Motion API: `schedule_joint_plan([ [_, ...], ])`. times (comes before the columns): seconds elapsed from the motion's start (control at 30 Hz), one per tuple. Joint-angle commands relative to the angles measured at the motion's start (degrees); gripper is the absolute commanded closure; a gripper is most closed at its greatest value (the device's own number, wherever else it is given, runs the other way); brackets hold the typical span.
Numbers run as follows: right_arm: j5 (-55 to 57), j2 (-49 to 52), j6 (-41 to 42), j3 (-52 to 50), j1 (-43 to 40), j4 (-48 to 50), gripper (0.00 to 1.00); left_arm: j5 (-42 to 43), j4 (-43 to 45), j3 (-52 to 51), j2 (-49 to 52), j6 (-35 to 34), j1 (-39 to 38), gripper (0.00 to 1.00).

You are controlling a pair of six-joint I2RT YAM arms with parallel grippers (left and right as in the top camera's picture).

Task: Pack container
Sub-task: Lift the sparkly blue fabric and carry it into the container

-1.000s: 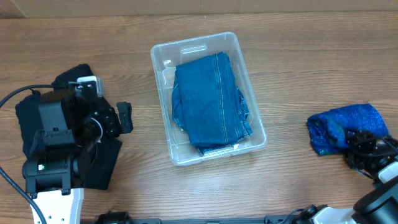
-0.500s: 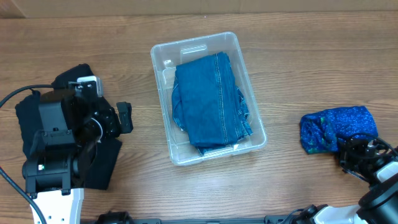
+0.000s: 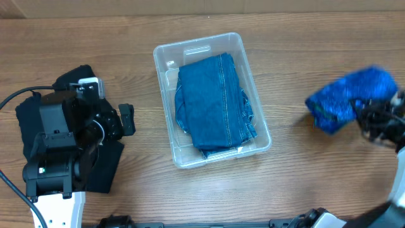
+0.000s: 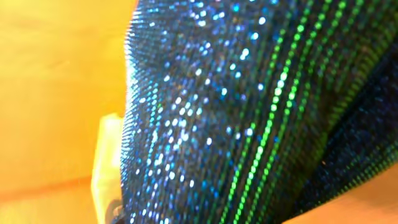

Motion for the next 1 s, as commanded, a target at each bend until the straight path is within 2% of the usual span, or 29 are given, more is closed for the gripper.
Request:
schedule_joint_plan([
  [0.0,-3.5,-5.8,-2.8,10.6,8.8,-3.4,0.96,-0.3,0.1,1.2,-0.2,0.7,-0.4,0.00],
  [0.13,-3.8,-7.0,-4.8,18.4,19.8,-6.6,0.96,-0.3,0.1,1.2,-0.2,0.7,-0.4,0.00],
  [0.27,-3.1,-7.0,-2.2,21.1,29.7,-4.8,0.96,-0.3,0.1,1.2,-0.2,0.7,-0.4,0.00],
  [0.43,9.2,-6.9,11.3,21.0,42.4,2.4,0.96,-0.3,0.1,1.2,-0.2,0.7,-0.4,0.00],
  [0.5,17.9,-6.7,19.1,21.0,47.8,5.8,0.96,-0.3,0.1,1.2,-0.2,0.7,-0.4,0.00],
  [0.63,27.6,-4.7,32.7,20.9,55.0,10.5,0.96,-0.4,0.1,1.2,-0.2,0.7,-0.4,0.00],
  [0.77,29.2,0.9,41.2,20.9,60.7,16.7,0.96,-1.0,0.3,1.8,-0.4,0.7,-0.3,0.00],
  [0.87,29.2,7.8,48.3,20.9,65.0,21.8,0.96,-5.7,-0.8,4.5,-0.5,0.7,-0.3,0.00],
  [0.97,30.2,12.9,53.6,20.9,67.1,25.6,0.96,-6.2,-1.7,7.4,-0.5,0.7,-0.3,0.00],
])
